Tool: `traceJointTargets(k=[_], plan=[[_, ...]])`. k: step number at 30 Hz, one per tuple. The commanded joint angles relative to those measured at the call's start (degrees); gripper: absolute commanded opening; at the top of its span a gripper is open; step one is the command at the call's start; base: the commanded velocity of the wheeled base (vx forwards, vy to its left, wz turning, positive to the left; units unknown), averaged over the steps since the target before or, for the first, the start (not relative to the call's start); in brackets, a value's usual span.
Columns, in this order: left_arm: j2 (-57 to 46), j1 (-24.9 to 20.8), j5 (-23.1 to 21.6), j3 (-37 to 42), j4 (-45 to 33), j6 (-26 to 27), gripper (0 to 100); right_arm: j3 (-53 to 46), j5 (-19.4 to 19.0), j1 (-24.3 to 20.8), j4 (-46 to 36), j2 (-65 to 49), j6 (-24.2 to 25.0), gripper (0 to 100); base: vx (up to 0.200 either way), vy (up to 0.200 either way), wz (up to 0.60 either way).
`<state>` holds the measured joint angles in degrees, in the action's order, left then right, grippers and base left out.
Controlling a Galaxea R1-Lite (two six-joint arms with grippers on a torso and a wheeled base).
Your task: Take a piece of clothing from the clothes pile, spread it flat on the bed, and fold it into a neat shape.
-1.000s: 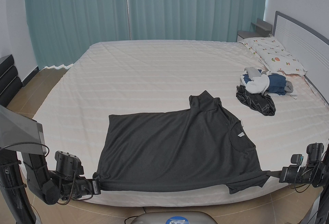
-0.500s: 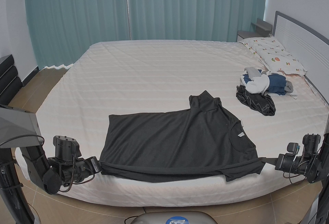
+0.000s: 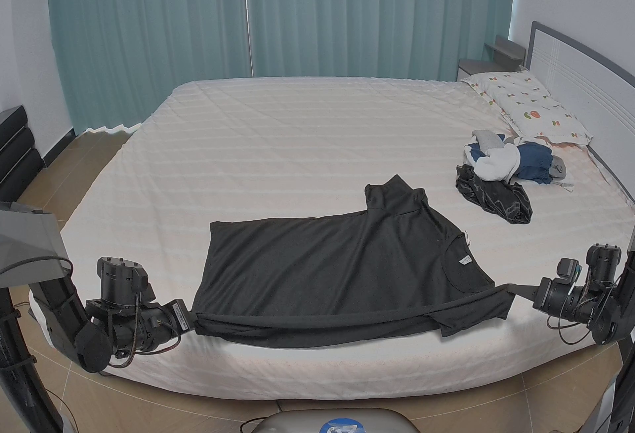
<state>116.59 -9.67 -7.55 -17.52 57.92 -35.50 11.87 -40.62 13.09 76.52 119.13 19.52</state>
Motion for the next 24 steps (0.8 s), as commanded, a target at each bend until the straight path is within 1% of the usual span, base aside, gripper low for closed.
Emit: traceJointTargets(k=[1,2,3,7,10,15,18,19,24], plan=[[-6.2,0.09,-3.18,-0.24,-6.85,-0.01,0,-0.71,0.01,0.53,0.03,-0.65,0.17,0,0.0,0.0,0.0],[-6.38,0.09,-3.26,-0.24,-7.2,-0.01,0,-0.71,0.01,0.53,0.03,-0.65,0.17,0,0.0,0.0,0.0],[-8.05,0.26,-4.23,-1.29,-11.42,0.08,0,-1.24,0.01,0.62,0.03,-0.47,0.08,0,0.0,0.0,0.0],[-8.13,0.44,-6.25,-4.1,-17.31,0.08,0,-1.06,0.01,0.62,0.03,-0.47,0.17,0,0.0,0.0,0.0],[-6.46,1.67,-6.69,-6.56,-19.07,0.08,0,-0.36,0.01,0.62,-0.06,-0.39,0.17,0,0.0,0.0,0.0],[-0.66,3.43,-6.78,-11.13,-19.51,-0.18,0,1.13,0.1,1.32,-0.23,1.55,0.17,0,0.0,0.0,0.0],[0.66,3.6,-6.78,-11.93,-19.42,-0.18,0,1.49,0.1,1.23,-0.06,2.51,0.26,0,0.0,0.0,0.0],[2.15,3.6,-6.87,-13.33,-19.42,-0.36,100,2.45,0.19,1.23,-0.06,3.83,0.26,0,0.0,0.0,0.0],[4.35,3.87,-7.75,-16.06,-18.98,-0.45,100,4.83,0.28,0.88,0.03,7.26,0.26,0,0.0,0.0,0.0]])
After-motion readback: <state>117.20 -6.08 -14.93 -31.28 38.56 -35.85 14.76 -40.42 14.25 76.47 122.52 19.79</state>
